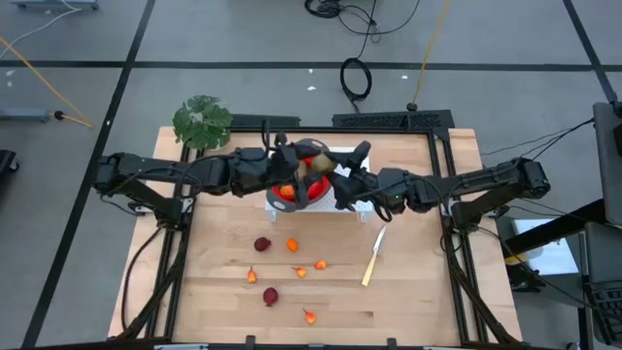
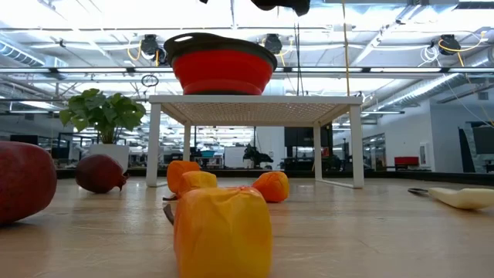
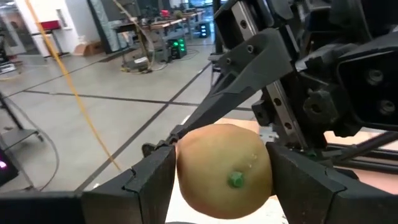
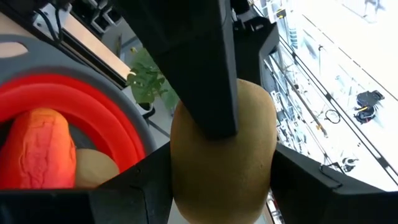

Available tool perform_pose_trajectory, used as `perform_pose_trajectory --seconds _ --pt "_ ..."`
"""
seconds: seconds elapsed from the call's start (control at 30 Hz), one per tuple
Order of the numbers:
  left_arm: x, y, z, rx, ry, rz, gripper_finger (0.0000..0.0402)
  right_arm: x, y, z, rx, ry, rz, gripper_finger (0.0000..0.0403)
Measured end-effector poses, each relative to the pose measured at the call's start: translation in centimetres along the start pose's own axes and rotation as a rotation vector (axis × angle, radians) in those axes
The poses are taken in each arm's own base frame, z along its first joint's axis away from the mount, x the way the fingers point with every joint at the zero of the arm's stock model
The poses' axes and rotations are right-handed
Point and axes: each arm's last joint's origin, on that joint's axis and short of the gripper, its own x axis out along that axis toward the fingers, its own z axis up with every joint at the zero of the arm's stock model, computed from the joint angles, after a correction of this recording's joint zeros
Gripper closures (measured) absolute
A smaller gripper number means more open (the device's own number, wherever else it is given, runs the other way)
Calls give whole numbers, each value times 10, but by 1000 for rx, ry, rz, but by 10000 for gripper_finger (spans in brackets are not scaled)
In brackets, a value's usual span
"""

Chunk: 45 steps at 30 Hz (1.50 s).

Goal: Pick & Place Fruit
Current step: Put the brown kiwi into the orange strainer bowl on the shelf

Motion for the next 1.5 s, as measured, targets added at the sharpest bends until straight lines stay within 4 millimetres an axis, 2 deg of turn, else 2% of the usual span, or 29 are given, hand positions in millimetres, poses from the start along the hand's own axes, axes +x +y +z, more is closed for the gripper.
perform_pose_trajectory --seconds 0.3,0.6,0.9,1.1,1.5 --pt "0 0 0 12 4 -5 163 -2 2 3 7 -7 5 188" --pt "0 -1 -2 -6 22 -31 243 -2 2 2 74 -7 12 174" --pt "0 -1 -3 1 38 -35 231 -2 5 0 79 10 34 158" --pt "-3 1 -4 15 56 -18 244 -2 7 -1 117 27 49 150" --pt "-9 13 -7 46 134 75 242 -8 8 3 121 16 54 144"
